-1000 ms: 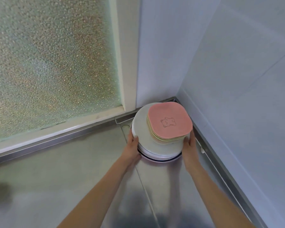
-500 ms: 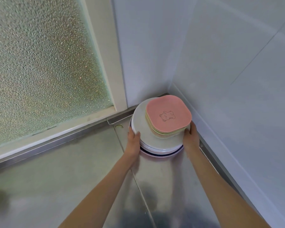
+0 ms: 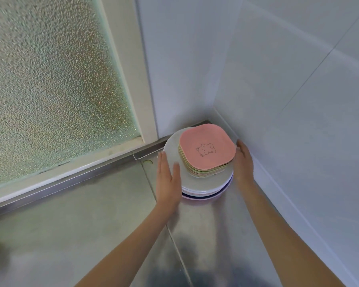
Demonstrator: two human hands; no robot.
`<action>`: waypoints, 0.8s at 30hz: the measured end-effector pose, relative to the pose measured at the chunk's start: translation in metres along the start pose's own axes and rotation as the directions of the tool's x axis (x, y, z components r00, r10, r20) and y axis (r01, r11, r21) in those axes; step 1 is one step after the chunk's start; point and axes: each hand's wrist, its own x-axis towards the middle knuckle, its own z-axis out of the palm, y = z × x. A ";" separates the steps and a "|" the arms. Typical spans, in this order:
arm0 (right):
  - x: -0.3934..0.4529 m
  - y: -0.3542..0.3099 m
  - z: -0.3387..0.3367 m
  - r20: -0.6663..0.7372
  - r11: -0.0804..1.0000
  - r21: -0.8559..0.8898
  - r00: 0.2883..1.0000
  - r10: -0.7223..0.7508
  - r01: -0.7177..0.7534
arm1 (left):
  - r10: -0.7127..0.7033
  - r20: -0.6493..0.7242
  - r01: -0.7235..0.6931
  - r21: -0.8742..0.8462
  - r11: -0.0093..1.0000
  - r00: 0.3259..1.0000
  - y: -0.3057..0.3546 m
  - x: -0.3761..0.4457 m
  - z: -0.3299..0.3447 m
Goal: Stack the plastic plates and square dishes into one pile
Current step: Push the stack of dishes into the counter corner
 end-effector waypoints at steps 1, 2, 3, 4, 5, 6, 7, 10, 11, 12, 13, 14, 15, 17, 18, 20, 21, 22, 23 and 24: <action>0.003 -0.008 0.001 0.037 1.000 0.019 0.999 -0.019 0.019 | 0.035 0.035 -0.033 -0.056 0.998 0.999 0.007 -0.009 0.003; 0.004 -0.015 0.003 0.050 0.998 -0.024 0.997 -0.052 0.053 | 0.058 0.106 -0.045 -0.116 0.992 0.993 0.013 -0.018 0.009; 0.003 -0.021 0.005 0.050 0.999 0.004 0.998 -0.042 0.042 | 0.077 0.182 -0.047 -0.160 0.986 0.980 0.018 -0.025 0.016; 0.001 -0.025 0.007 0.069 0.999 0.045 0.997 -0.024 0.021 | 0.088 0.234 -0.044 -0.187 0.981 0.968 0.021 -0.030 0.022; -0.004 -0.029 0.010 0.102 0.990 0.136 0.994 0.027 -0.041 | 0.084 0.250 -0.033 -0.200 0.979 0.965 0.024 -0.029 0.027; -0.008 -0.029 0.013 0.107 0.977 0.192 0.992 0.068 -0.088 | 0.065 0.240 -0.013 -0.213 0.977 0.969 0.027 -0.025 0.030; -0.013 -0.028 0.016 0.094 0.969 0.221 0.991 0.094 -0.112 | 0.041 0.222 0.010 -0.224 0.975 0.974 0.029 -0.019 0.030; -0.034 -0.017 0.022 0.036 0.963 0.258 0.997 0.072 -0.079 | 0.009 0.211 0.032 -0.189 0.981 0.978 0.030 0.005 0.019; -0.042 -0.012 0.024 0.015 0.958 0.280 0.998 0.063 -0.065 | 0.009 0.214 0.025 -0.156 0.987 0.977 0.030 0.014 0.014; -0.048 -0.008 0.026 -0.002 0.951 0.303 0.998 0.062 -0.058 | 0.009 0.216 0.019 -0.124 0.992 0.976 0.030 0.023 0.009; -0.052 -0.006 0.026 -0.010 0.944 0.324 0.998 0.064 -0.058 | 0.006 0.219 0.017 -0.101 0.995 0.976 0.030 0.032 0.004; -0.053 -0.005 0.026 -0.017 0.939 0.338 0.998 0.066 -0.057 | 0.002 0.221 0.018 -0.086 0.996 0.975 0.031 0.040 0.000; -0.049 -0.007 0.024 -0.028 0.941 0.335 0.997 0.067 -0.054 | -0.004 0.213 0.021 -0.078 0.997 0.977 0.032 0.045 -0.003; -0.033 -0.011 0.019 -0.045 0.950 0.309 0.997 0.059 -0.042 | -0.046 0.153 0.063 -0.102 0.993 0.987 0.034 0.045 -0.001; -0.024 -0.013 0.017 -0.039 0.959 0.283 0.998 0.048 -0.035 | -0.086 0.122 0.104 -0.141 0.985 0.989 0.035 0.039 0.004; -0.013 -0.016 0.016 0.011 0.980 0.197 1.000 0.014 -0.016 | -0.137 0.119 0.161 -0.228 0.960 0.983 0.036 0.019 0.017; -0.012 -0.015 0.017 0.048 0.987 0.159 0.999 -0.004 -0.004 | -0.131 0.134 0.161 -0.252 0.954 0.982 0.036 0.009 0.023; -0.012 -0.013 0.019 0.080 0.990 0.138 0.997 -0.011 0.000 | -0.119 0.142 0.153 -0.262 0.953 0.983 0.036 0.004 0.028; -0.014 -0.010 0.021 0.093 0.991 0.133 0.996 -0.006 -0.006 | -0.116 0.141 0.150 -0.262 0.953 0.983 0.035 0.004 0.031; -0.016 -0.007 0.024 0.086 0.989 0.144 0.996 0.005 -0.017 | -0.120 0.140 0.153 -0.257 0.954 0.983 0.035 0.008 0.030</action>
